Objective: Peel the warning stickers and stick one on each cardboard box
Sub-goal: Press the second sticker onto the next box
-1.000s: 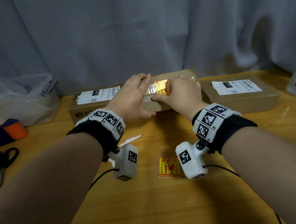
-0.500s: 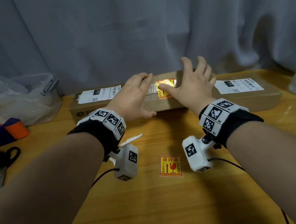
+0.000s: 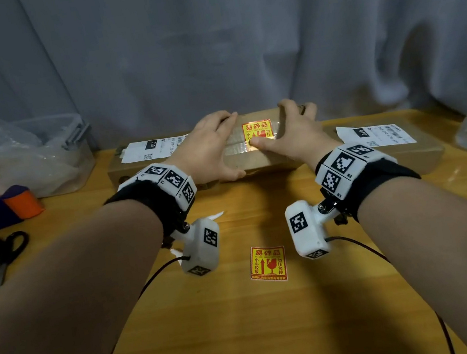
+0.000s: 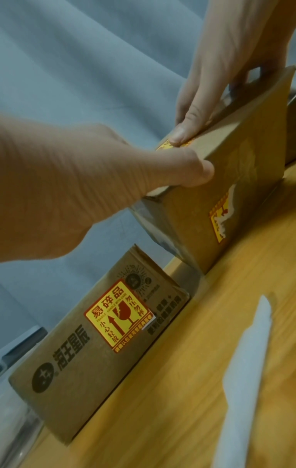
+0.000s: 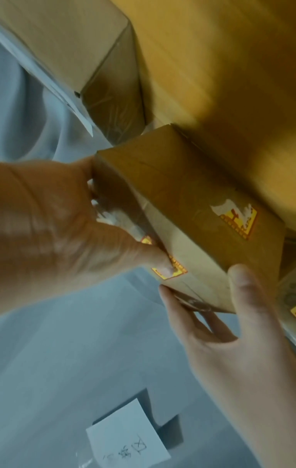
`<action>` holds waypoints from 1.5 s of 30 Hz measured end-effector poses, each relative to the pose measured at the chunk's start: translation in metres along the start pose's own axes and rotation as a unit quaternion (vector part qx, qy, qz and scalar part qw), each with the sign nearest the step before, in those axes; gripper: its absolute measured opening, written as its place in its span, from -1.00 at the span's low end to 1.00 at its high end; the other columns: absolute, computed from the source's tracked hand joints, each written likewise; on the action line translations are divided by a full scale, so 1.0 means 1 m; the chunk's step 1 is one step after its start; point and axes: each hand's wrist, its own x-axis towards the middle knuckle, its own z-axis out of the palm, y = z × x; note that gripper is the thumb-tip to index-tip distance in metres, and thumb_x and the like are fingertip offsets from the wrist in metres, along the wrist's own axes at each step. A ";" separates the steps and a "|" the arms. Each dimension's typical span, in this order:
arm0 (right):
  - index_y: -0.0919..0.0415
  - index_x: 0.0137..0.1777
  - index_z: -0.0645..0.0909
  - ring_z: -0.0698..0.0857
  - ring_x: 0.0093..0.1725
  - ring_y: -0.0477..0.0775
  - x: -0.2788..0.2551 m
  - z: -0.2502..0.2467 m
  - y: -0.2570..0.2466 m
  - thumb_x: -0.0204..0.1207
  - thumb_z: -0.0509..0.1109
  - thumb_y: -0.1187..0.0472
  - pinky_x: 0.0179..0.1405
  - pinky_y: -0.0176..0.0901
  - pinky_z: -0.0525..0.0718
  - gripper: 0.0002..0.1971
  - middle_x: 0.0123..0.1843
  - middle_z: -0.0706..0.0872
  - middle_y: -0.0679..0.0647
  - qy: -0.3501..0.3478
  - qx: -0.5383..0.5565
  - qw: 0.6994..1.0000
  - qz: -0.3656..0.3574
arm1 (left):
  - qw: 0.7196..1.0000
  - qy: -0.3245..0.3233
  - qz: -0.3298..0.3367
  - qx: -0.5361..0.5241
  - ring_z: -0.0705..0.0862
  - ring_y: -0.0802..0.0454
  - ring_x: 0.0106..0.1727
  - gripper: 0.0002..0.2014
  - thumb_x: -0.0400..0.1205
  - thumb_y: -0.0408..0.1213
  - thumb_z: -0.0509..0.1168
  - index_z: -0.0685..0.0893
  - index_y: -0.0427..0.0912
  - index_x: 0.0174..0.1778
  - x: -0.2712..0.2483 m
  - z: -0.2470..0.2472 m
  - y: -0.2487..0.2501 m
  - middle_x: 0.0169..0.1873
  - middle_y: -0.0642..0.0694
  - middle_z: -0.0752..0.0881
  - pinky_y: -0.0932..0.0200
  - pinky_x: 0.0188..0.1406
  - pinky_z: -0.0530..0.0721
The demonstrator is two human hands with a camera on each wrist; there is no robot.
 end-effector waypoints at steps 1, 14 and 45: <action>-0.07 0.54 0.11 0.38 0.45 0.36 -0.001 0.000 0.000 0.19 0.51 -0.35 0.42 0.21 0.47 -0.02 0.53 0.13 0.18 -0.005 -0.004 1.000 -0.001 | 1.000 0.001 0.002 -0.001 0.19 -0.08 0.57 0.09 0.35 0.19 0.45 0.03 -0.23 0.63 0.000 0.000 -0.001 0.56 -0.15 0.21 0.11 0.55 0.16; 0.17 0.18 0.39 0.63 0.11 0.26 -0.032 0.016 0.028 0.38 0.52 -0.05 0.00 -0.05 0.51 -0.47 0.27 0.46 0.18 0.082 0.023 0.996 -0.012 | 0.996 0.024 -0.055 -0.071 0.30 -0.04 0.46 -0.22 0.47 0.10 0.38 0.24 -0.05 0.57 -0.023 0.028 0.031 0.42 -0.10 0.34 0.03 0.48 0.32; -0.08 0.62 0.17 0.53 0.36 0.33 0.015 0.024 0.009 0.65 0.20 0.04 0.40 0.10 0.48 -0.45 0.57 0.11 0.23 -0.049 -0.104 0.991 -0.064 | 0.995 -0.010 -0.082 0.064 0.49 -0.25 0.19 -0.29 0.39 0.17 0.43 0.39 -0.24 0.26 0.033 0.034 0.012 0.21 -0.24 0.42 -0.12 0.05 0.55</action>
